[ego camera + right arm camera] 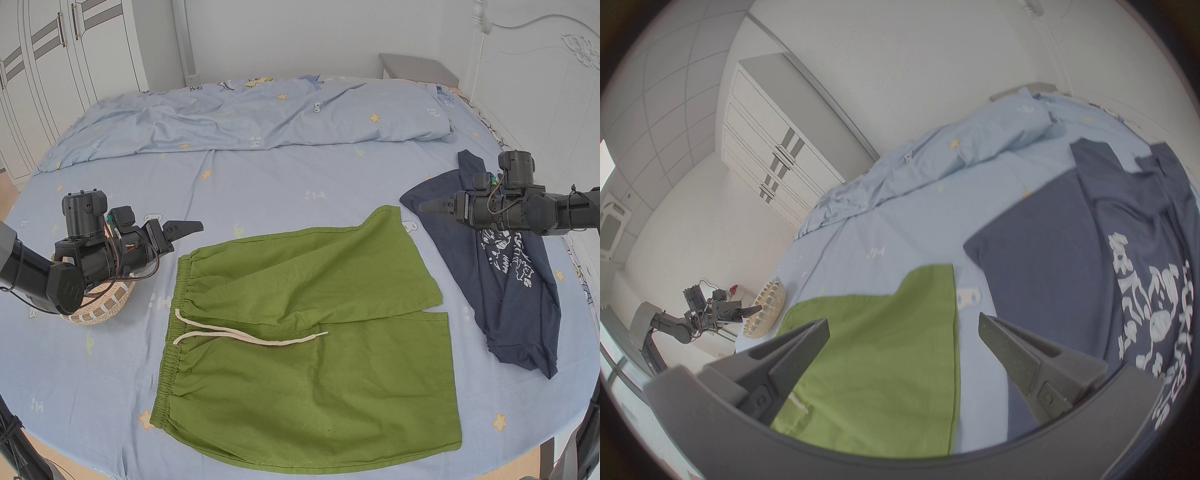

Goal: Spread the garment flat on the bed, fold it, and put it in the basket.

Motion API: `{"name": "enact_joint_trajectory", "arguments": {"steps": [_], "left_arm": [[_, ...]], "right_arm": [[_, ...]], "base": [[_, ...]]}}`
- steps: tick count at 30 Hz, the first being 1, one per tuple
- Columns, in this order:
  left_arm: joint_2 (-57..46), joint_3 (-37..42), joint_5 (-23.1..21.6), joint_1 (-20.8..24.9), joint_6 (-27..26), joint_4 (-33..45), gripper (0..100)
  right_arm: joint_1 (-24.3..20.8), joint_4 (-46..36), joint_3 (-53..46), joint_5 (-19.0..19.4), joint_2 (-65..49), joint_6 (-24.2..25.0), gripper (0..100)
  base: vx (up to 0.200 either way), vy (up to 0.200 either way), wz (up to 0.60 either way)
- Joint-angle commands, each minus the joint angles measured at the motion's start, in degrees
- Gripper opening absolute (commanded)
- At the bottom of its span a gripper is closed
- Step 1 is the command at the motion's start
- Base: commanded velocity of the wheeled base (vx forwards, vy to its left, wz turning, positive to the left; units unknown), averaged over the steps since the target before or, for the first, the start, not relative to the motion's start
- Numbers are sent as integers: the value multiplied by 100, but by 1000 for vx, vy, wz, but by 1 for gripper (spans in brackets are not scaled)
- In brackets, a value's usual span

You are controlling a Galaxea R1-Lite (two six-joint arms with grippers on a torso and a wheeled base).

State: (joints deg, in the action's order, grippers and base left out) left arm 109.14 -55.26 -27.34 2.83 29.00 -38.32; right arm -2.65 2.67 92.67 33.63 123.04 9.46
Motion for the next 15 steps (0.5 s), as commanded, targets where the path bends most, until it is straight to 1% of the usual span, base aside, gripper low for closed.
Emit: {"name": "enact_joint_trajectory", "arguments": {"steps": [1, 4, 5, 7, 8, 9, 11, 12, 13, 15], "left_arm": [[-1123, 1940, -78, -107, 378, -18, 100], [-1404, 2740, -201, -221, 396, -18, 100], [-1448, 2854, -228, -239, 396, -18, 100], [-1695, 3478, -500, -380, 387, -27, 100], [-1765, 3610, -588, -406, 387, -27, 100], [-1914, 3891, -816, -476, 378, 8, 100], [-2125, 4296, -1133, -529, 343, 17, 100], [-2143, 4322, -1150, -529, 343, 17, 100], [-2266, 4594, -1300, -529, 325, 17, 100], [-2292, 4717, -1300, -511, 299, 17, 100]], "right_arm": [[150, -12, -3053, 56, -2258, 30, 100], [115, 172, -4126, 82, -2812, 38, 100], [115, 225, -4266, 82, -2882, 38, 100], [124, 559, -4996, 82, -3216, 38, 100], [133, 638, -5136, 82, -3278, 38, 100], [150, 797, -5435, 91, -3409, 38, 100], [194, 981, -5796, 91, -3550, 38, 100], [203, 999, -5822, 91, -3550, 38, 100], [256, 1122, -6077, 135, -3629, 30, 100], [247, 1174, -6209, 161, -3682, 38, 100]], "base": [[0, 0, 0], [0, 0, 0], [0, 0, 0], [0, 0, 0], [0, 0, 0], [0, 0, 0], [0, 0, 0], [0, 0, 0], [0, 0, 0], [0, 0, 0]]}}
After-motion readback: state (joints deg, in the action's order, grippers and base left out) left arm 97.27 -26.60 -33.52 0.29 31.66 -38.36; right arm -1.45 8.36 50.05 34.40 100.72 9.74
